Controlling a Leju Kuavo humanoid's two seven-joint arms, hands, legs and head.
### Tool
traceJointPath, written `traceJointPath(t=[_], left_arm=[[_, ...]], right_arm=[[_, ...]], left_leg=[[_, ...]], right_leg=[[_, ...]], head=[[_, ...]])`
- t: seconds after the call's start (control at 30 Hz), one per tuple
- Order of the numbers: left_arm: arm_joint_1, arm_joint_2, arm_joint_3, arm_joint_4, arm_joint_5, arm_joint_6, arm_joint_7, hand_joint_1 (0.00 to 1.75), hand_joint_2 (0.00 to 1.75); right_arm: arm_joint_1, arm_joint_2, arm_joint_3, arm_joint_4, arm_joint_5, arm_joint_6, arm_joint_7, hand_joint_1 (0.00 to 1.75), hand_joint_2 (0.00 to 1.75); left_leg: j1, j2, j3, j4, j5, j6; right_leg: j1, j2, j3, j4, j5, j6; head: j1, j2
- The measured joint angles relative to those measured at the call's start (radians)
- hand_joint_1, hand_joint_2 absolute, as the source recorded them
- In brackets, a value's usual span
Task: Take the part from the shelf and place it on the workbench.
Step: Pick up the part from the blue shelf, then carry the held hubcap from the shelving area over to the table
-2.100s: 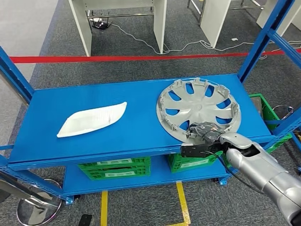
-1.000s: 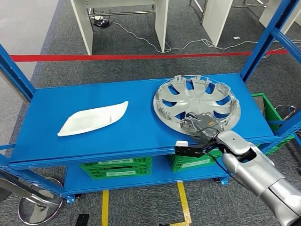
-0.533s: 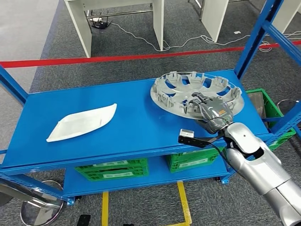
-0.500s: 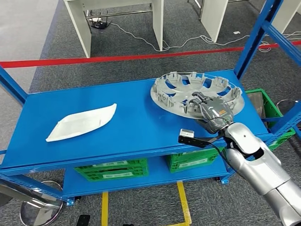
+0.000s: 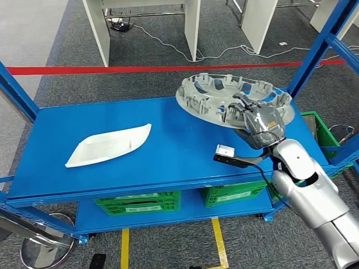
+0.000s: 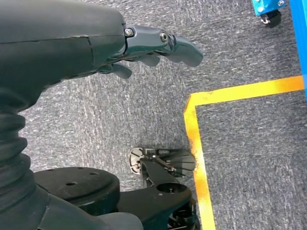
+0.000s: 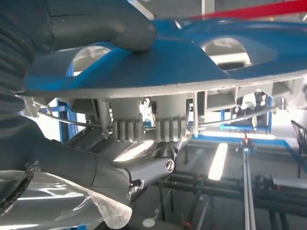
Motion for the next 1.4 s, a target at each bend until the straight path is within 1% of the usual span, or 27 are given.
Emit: traceJointPath(t=[0.07,0.13,0.23,0.27,0.33,0.4,0.43,0.47,0.5,0.57,0.6,0.67,0.73,0.8,0.83,0.9,0.93,0.97,1.0,1.03,1.1,1.13,1.2,1.27,1.3,1.33,1.4], left_arm=[[0.0,0.0,0.0,0.0,0.0,0.001,0.0,0.0,1.75],[-0.001,0.001,0.0,0.0,0.0,0.005,0.0,0.0,1.75],[0.0,0.003,0.001,0.0,0.0,0.01,0.0,0.0,1.75],[0.0,0.004,0.001,0.0,0.0,0.012,0.0,0.0,1.75],[-0.001,0.004,0.001,0.0,-0.002,0.014,0.0,0.0,1.75],[-0.001,0.005,0.001,0.0,-0.004,0.015,0.0,0.0,1.75],[-0.001,0.005,0.001,0.0,-0.004,0.015,0.0,0.0,1.75],[-0.001,0.005,0.001,0.0,-0.004,0.015,0.0,0.0,1.75],[-0.001,0.005,0.001,0.0,-0.004,0.015,0.0,0.0,1.75],[-0.002,0.006,0.001,0.0,-0.004,0.015,0.0,0.0,1.75],[-0.002,0.006,0.001,0.0,-0.004,0.016,0.0,0.0,1.75],[-0.003,0.007,0.001,0.0,-0.003,0.017,0.002,0.0,1.75],[-0.003,0.007,0.002,0.0,0.002,0.021,0.006,0.0,1.75],[-0.003,0.006,0.003,0.0,0.01,0.024,0.008,0.0,1.75],[-0.005,0.005,0.004,0.0,0.015,0.024,0.013,0.0,1.75],[-0.008,0.005,0.01,0.0,0.027,0.02,0.028,0.0,1.75],[-0.009,0.005,0.014,0.0,0.032,0.017,0.035,0.0,1.75],[-0.009,0.005,0.019,0.0,0.036,0.015,0.04,0.0,1.75],[-0.009,0.005,0.022,0.0,0.038,0.013,0.042,0.0,1.75],[-0.01,0.005,0.024,0.0,0.038,0.012,0.043,0.0,1.75],[-0.012,0.006,0.027,0.0,0.038,0.012,0.043,0.0,1.75],[-0.013,0.007,0.028,0.0,0.038,0.012,0.043,0.0,1.75],[-0.014,0.009,0.03,0.0,0.038,0.012,0.043,0.0,1.75],[-0.013,0.01,0.03,0.0,0.038,0.012,0.043,0.0,1.75],[-0.013,0.011,0.031,0.0,0.038,0.012,0.043,0.0,1.75],[-0.013,0.012,0.032,0.0,0.038,0.012,0.043,0.0,1.75],[-0.014,0.014,0.033,0.0,0.039,0.014,0.043,0.0,1.75]], right_arm=[[-0.008,0.0,-0.008,-0.005,0.005,-0.005,0.0,1.75,1.75],[-0.013,0.001,-0.014,-0.012,0.009,-0.019,-0.001,1.75,1.75],[-0.018,0.002,-0.018,-0.023,0.016,-0.036,-0.001,1.75,1.75],[-0.02,0.003,-0.02,-0.027,0.02,-0.04,-0.001,1.75,1.75],[-0.023,0.004,-0.025,-0.034,0.035,-0.057,0.0,1.75,1.75],[-0.027,0.008,-0.033,-0.04,0.054,-0.082,0.001,1.75,1.75],[-0.031,0.01,-0.035,-0.042,0.062,-0.093,0.001,1.75,1.75],[-0.035,0.013,-0.037,-0.044,0.067,-0.101,0.001,1.75,1.75],[-0.04,0.015,-0.039,-0.047,0.07,-0.105,0.001,1.75,1.75],[-0.049,0.019,-0.042,-0.052,0.073,-0.108,0.001,1.75,1.75],[-0.053,0.02,-0.043,-0.054,0.075,-0.11,0.001,1.75,1.75],[-0.057,0.022,-0.044,-0.057,0.083,-0.116,0.001,1.75,1.75],[-0.058,0.024,-0.046,-0.06,0.093,-0.126,0.004,1.75,1.75],[-0.059,0.028,-0.048,-0.066,0.103,-0.138,0.009,1.75,1.75],[-0.061,0.031,-0.05,-0.068,0.107,-0.145,0.011,1.75,1.75],[-0.069,0.043,-0.052,-0.072,0.114,-0.159,0.013,1.75,1.75],[-0.073,0.051,-0.052,-0.073,0.115,-0.164,0.013,1.75,1.75],[-0.076,0.061,-0.052,-0.073,0.112,-0.167,0.012,1.75,1.75],[-0.08,0.07,-0.052,-0.074,0.104,-0.168,0.008,1.75,1.75],[-0.085,0.078,-0.052,-0.074,0.092,-0.167,0.001,1.75,1.75],[-0.1,0.094,-0.052,-0.074,0.068,-0.166,-0.013,1.75,1.75],[-0.108,0.102,-0.051,-0.075,0.061,-0.165,-0.017,1.75,1.75],[-0.117,0.115,-0.051,-0.077,0.056,-0.165,-0.021,1.75,1.75],[-0.12,0.123,-0.051,-0.078,0.055,-0.165,-0.023,1.75,1.75],[-0.121,0.126,-0.05,-0.079,0.054,-0.165,-0.023,1.75,1.75],[-0.123,0.129,-0.05,-0.079,0.05,-0.163,-0.023,1.75,1.75],[-0.127,0.137,-0.05,-0.079,0.028,-0.152,-0.027,1.75,1.75]], left_leg=[[-0.001,-0.003,0.001,0.008,-0.008,-0.009],[-0.005,-0.004,-0.007,0.019,-0.012,-0.018],[-0.006,-0.004,-0.013,0.027,-0.016,-0.028],[-0.006,-0.003,-0.018,0.04,-0.027,-0.033],[-0.002,-0.001,-0.052,0.12,-0.076,-0.045],[0.001,0.0,-0.113,0.253,-0.134,-0.053],[0.002,0.0,-0.135,0.3,-0.145,-0.054],[0.003,0.0,-0.142,0.313,-0.137,-0.053],[0.003,0.0,-0.13,0.284,-0.107,-0.05],[0.001,0.0,-0.073,0.153,-0.029,-0.039],[-0.001,-0.001,-0.047,0.093,-0.003,-0.033],[-0.005,-0.001,-0.026,0.038,0.003,-0.024],[-0.005,-0.001,-0.025,0.024,0.001,-0.018],[-0.001,0.0,-0.022,0.011,0.01,-0.01],[0.001,0.0,-0.02,0.006,0.015,-0.006],[0.001,0.0,-0.021,0.005,0.018,-0.003],[0.0,0.0,-0.022,0.005,0.019,-0.002],[-0.001,0.001,-0.023,0.006,0.02,-0.002],[-0.001,0.001,-0.023,0.006,0.02,-0.002],[0.0,0.001,-0.023,0.008,0.021,-0.003],[-0.002,0.0,-0.027,0.014,0.022,-0.008],[-0.005,-0.001,-0.033,0.019,0.024,-0.012],[-0.008,-0.002,-0.047,0.026,0.033,-0.024],[-0.006,-0.002,-0.054,0.03,0.034,-0.035],[-0.005,-0.002,-0.059,0.044,0.017,-0.04],[-0.004,-0.002,-0.069,0.075,-0.013,-0.046],[0.0,0.0,-0.104,0.193,-0.099,-0.057]], right_leg=[[-0.002,-0.002,0.062,-0.128,0.066,0.001],[-0.001,0.0,0.101,-0.206,0.084,-0.006],[-0.001,0.002,0.104,-0.214,0.076,-0.024],[-0.003,0.002,0.106,-0.215,0.075,-0.029],[-0.005,-0.001,0.11,-0.217,0.074,-0.039],[-0.005,-0.002,0.112,-0.217,0.072,-0.043],[-0.004,-0.001,0.113,-0.216,0.071,-0.044],[-0.004,0.0,0.115,-0.216,0.07,-0.045],[-0.003,0.002,0.119,-0.216,0.068,-0.044],[-0.001,0.004,0.128,-0.217,0.063,-0.043],[0.001,0.004,0.13,-0.217,0.062,-0.041],[0.003,0.004,0.127,-0.219,0.062,-0.034],[0.003,0.004,0.124,-0.223,0.066,-0.022],[0.002,0.002,0.115,-0.211,0.049,-0.013],[0.002,0.002,0.1,-0.177,0.025,-0.01],[0.002,0.002,0.048,-0.058,-0.037,-0.007],[0.002,0.002,0.024,0.0,-0.059,-0.005],[0.001,0.001,0.012,0.03,-0.063,-0.004],[0.001,0.001,0.018,0.025,-0.049,-0.003],[0.001,0.001,0.041,-0.017,-0.019,-0.003],[0.001,0.0,0.106,-0.14,0.036,-0.005],[0.001,0.001,0.129,-0.185,0.049,-0.008],[0.003,0.003,0.139,-0.21,0.052,-0.016],[0.002,0.001,0.13,-0.211,0.06,-0.031],[0.001,-0.001,0.127,-0.212,0.066,-0.039],[-0.001,-0.003,0.122,-0.214,0.072,-0.047],[0.0,-0.005,0.106,-0.214,0.086,-0.055]], head=[[0.001,0.0],[0.002,0.0],[0.001,0.0],[0.0,0.0],[-0.003,0.0],[-0.005,0.0],[-0.005,0.0],[-0.005,0.0],[-0.005,0.0],[-0.004,0.0],[-0.004,0.0],[-0.004,0.0],[-0.004,0.0],[-0.003,0.0],[-0.002,0.0],[-0.001,0.0],[-0.001,0.0],[-0.001,0.0],[-0.001,0.0],[-0.001,0.0],[-0.001,0.0],[-0.002,0.0],[-0.003,0.0],[-0.003,0.0],[-0.004,0.0],[-0.006,0.0],[-0.008,0.0]])
